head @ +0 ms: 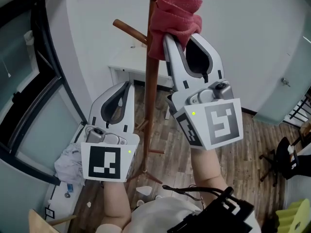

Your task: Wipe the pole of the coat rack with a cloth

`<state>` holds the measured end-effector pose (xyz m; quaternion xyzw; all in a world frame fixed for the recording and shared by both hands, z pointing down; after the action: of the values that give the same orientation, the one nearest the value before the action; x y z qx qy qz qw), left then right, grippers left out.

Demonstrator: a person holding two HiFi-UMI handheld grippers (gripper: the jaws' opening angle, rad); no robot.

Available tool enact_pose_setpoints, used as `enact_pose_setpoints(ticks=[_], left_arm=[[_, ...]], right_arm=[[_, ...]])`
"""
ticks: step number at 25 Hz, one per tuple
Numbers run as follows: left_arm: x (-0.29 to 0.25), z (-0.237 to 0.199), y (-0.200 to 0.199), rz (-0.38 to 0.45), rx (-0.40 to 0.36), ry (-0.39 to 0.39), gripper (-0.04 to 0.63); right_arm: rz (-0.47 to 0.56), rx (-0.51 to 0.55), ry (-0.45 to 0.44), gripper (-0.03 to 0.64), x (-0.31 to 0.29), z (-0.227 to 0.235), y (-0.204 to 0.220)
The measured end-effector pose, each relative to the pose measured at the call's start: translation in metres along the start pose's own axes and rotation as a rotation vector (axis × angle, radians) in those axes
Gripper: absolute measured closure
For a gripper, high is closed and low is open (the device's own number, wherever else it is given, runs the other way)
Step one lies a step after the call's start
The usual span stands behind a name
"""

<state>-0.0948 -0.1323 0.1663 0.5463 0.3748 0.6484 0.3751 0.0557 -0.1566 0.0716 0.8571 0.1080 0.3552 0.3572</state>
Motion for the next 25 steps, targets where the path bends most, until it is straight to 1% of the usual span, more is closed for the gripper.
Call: enact_pose_setpoints(ticks=[11,25], left_arm=[[-0.001,-0.012,0.005,-0.025,0.001,-0.012,0.583],[0.006,-0.017,0.012,-0.054,0.0,-0.045,0.583]], right_arm=[[-0.068,0.014,-0.001,0.535,-0.012,-0.005,0.022],[-0.109,-0.008,-0.007,0.535,-0.004,-0.012,0.037]])
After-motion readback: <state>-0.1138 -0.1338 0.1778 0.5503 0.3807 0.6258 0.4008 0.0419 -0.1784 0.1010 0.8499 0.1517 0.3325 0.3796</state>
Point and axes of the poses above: the fingertips, and each gripper's own axes: x backward along the fingers, z to its right, y out of its underside, the point moved 8 cm from there along x, backward along the fingers, and after that the axes turned 15 degrees about -y, right-handed, at the moved point
